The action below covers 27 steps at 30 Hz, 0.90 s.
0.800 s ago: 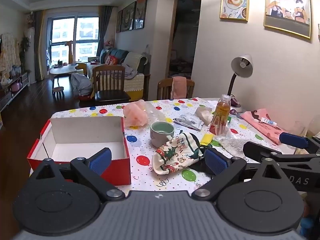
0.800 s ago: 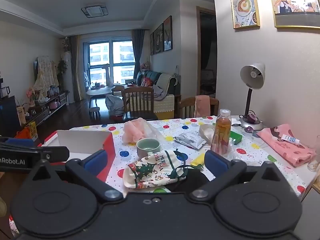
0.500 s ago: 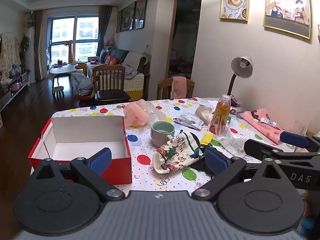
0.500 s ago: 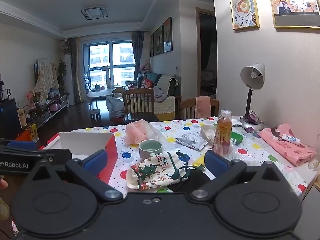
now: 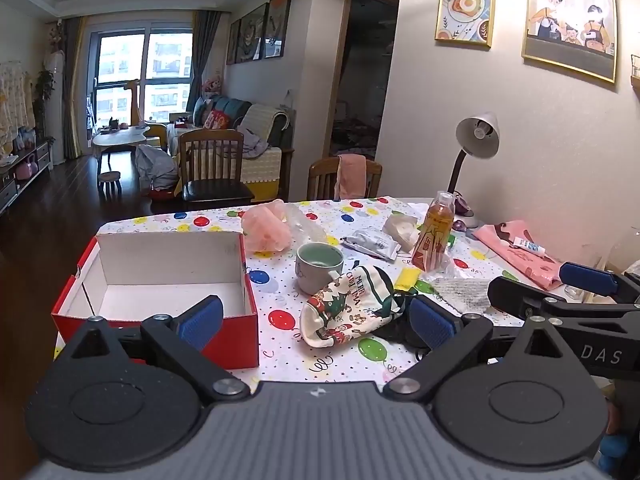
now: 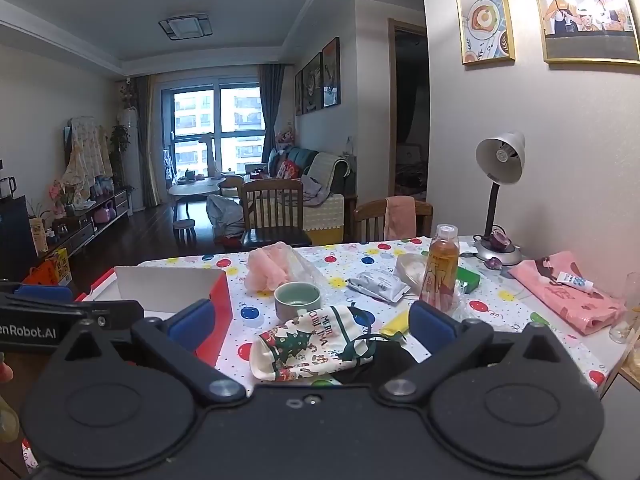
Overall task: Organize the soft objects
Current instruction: 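Move both tools toward the Christmas sock and black cloth on the table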
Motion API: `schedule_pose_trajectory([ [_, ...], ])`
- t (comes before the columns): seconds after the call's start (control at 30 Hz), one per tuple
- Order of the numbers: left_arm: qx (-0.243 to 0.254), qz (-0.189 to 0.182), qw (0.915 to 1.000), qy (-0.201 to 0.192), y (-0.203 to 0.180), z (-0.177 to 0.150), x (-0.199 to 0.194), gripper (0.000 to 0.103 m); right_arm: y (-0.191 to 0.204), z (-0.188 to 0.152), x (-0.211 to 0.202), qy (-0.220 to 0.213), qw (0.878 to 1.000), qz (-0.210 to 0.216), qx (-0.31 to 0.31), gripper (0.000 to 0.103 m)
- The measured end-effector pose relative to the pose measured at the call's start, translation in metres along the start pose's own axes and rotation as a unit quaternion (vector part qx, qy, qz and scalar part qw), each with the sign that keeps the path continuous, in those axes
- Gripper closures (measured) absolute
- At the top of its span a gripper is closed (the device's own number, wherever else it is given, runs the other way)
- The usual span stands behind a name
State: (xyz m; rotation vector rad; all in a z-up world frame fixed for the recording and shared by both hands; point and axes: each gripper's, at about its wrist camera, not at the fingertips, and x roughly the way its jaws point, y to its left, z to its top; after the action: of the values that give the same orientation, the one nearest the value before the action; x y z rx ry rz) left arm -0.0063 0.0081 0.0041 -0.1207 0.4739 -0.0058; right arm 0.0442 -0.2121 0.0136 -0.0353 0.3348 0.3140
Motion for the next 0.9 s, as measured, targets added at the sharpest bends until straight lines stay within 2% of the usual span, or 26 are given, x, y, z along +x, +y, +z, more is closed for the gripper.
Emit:
schedule_pose_trajectory([
  [0.33,0.003,-0.006,1.0000,-0.001,-0.003,-0.001,-0.001,0.002,0.001,0.000,-0.005,-0.005,1.000,-0.010,0.002,0.000],
  [0.9,0.011,-0.009,0.9996,-0.024,-0.011,0.001,-0.011,0.002,-0.004,0.001,-0.015,-0.026,1.000,-0.011,-0.002,0.001],
])
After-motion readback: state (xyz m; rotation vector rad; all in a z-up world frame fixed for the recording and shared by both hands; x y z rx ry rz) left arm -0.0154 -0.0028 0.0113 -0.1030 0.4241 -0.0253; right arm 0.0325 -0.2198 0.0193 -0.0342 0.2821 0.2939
